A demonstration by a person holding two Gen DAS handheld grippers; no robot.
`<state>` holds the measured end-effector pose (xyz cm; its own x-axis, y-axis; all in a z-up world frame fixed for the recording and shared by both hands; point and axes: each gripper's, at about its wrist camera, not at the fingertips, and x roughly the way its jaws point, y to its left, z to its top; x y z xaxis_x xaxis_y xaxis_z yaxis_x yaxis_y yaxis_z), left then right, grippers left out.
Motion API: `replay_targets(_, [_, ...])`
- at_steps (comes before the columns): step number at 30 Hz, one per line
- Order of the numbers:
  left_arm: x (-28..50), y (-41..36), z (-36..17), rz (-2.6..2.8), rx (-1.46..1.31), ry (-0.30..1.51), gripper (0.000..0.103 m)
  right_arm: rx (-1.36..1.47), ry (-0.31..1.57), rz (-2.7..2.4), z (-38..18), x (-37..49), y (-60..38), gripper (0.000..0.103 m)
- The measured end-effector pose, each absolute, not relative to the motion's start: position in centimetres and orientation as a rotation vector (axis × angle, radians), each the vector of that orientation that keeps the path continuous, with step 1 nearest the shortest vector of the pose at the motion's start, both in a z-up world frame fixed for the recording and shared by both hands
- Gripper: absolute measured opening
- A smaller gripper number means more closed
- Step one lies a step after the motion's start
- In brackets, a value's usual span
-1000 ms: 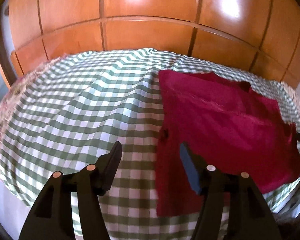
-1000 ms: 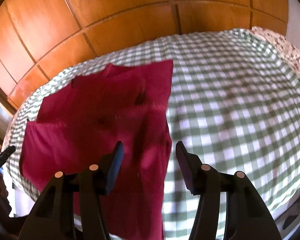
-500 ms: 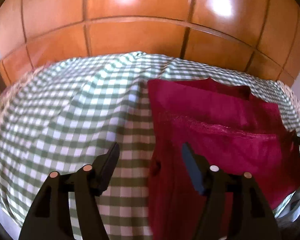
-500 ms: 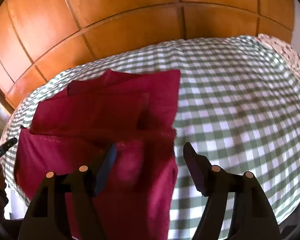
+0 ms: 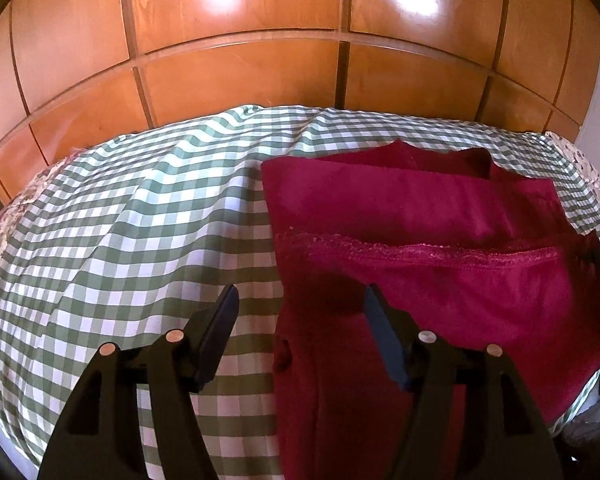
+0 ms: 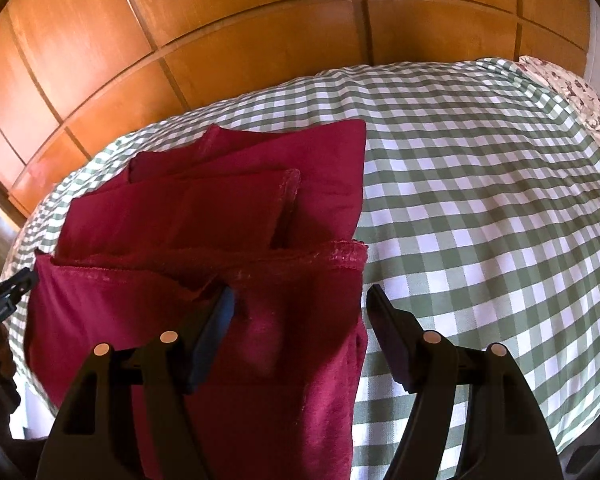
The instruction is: Fold small clothes
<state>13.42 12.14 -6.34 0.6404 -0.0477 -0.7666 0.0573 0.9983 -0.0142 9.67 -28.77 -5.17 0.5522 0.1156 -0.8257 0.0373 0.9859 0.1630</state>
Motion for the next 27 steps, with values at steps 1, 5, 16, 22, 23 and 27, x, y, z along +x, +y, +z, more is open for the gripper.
replay_targets(1, [13.5,12.2,-6.4,-0.061,0.011,0.876,0.061,0.168,0.987,0.047,-5.2,9.7,-28.8,0.066])
replay_targets(5, [13.6,12.2,-6.6,-0.067,0.012,0.879,0.057,0.164,0.992,0.050,-5.2,9.5,-28.7,0.065])
replay_targets(16, [12.8,11.7,-6.7,-0.100,-0.005,0.861,0.007,0.117,0.978,0.032,-4.7,8.5,-28.0,0.016])
replay_targets(22, [10.3,12.2,-4.9,-0.091,-0.038,0.807,0.007,0.065,0.943,0.055,-3.0,7.5,-27.0,0.010])
replay_targets(23, [9.8,12.3,-4.5,-0.092,-0.047,0.797,0.007,0.066,0.939,0.058,-2.8,7.3,-27.0,0.010])
replay_targets(27, [7.9,12.8,-3.0,-0.100,-0.076,0.760,0.007,0.058,0.908,0.085,-1.4,6.2,-26.5,0.010])
